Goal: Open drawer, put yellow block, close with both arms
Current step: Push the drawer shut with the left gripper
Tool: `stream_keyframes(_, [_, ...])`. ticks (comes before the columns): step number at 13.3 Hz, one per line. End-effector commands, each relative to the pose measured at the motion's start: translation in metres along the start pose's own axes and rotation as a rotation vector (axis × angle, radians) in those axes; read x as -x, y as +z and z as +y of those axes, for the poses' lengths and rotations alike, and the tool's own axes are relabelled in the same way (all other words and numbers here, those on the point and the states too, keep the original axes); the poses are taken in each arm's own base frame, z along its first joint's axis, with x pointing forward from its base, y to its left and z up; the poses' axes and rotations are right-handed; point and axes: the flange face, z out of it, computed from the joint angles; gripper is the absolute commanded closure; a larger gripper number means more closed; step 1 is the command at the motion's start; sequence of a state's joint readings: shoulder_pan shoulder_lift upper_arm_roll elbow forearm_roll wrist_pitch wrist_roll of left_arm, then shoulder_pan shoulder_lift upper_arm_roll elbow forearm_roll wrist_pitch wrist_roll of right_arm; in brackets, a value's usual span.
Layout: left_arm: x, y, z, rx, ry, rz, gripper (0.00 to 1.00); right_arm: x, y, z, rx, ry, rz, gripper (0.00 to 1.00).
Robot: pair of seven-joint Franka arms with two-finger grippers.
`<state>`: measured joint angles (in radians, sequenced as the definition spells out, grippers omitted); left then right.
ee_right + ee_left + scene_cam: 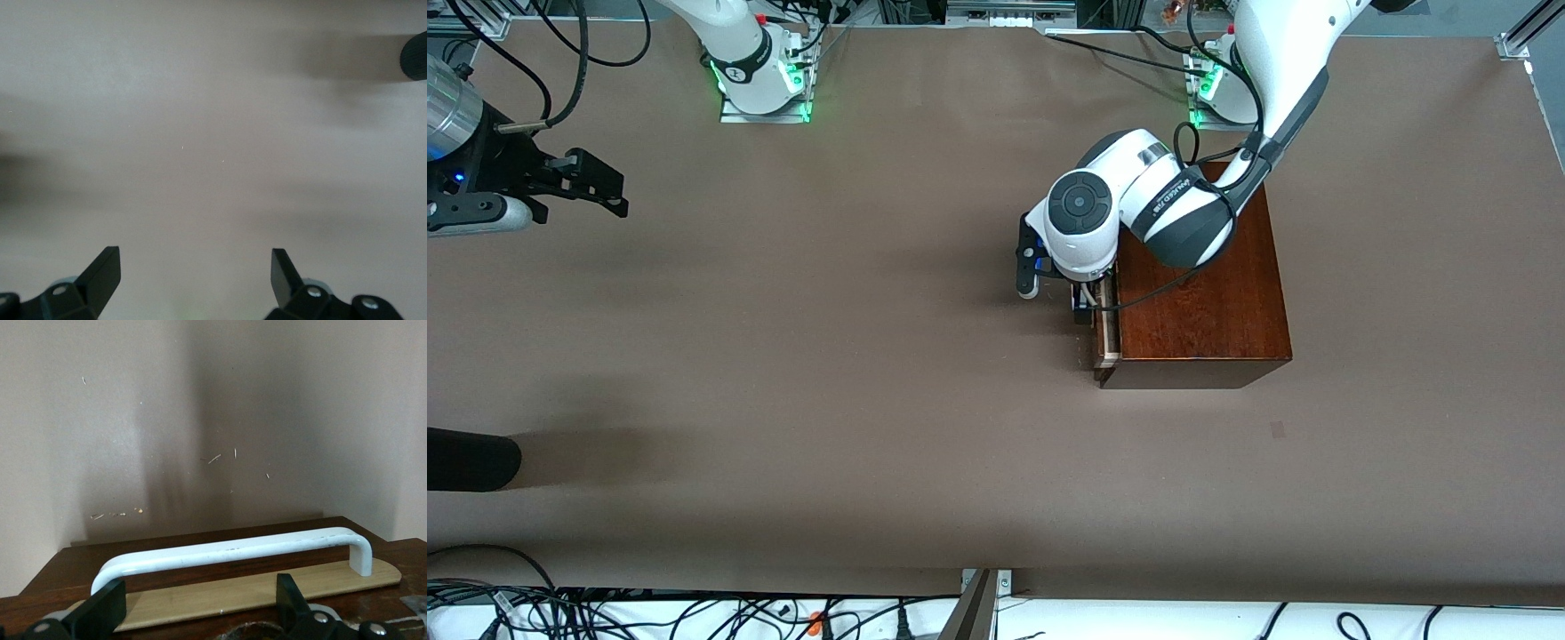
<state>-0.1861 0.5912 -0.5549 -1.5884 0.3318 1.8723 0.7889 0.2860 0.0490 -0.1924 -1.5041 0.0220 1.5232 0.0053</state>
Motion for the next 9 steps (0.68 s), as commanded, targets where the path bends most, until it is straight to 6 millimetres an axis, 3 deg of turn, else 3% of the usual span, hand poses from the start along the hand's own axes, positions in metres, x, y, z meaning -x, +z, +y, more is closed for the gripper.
stream_keyframes(1, [0.026,-0.008,-0.012,-0.043,0.036,-0.062,0.0,0.001,-0.006,-0.002,-0.003,0.017,0.011,0.0])
stream_keyframes(9, [0.04,-0.01,-0.015,-0.033,0.003,-0.09,0.0,0.0,-0.006,-0.002,-0.003,0.016,0.014,0.0])
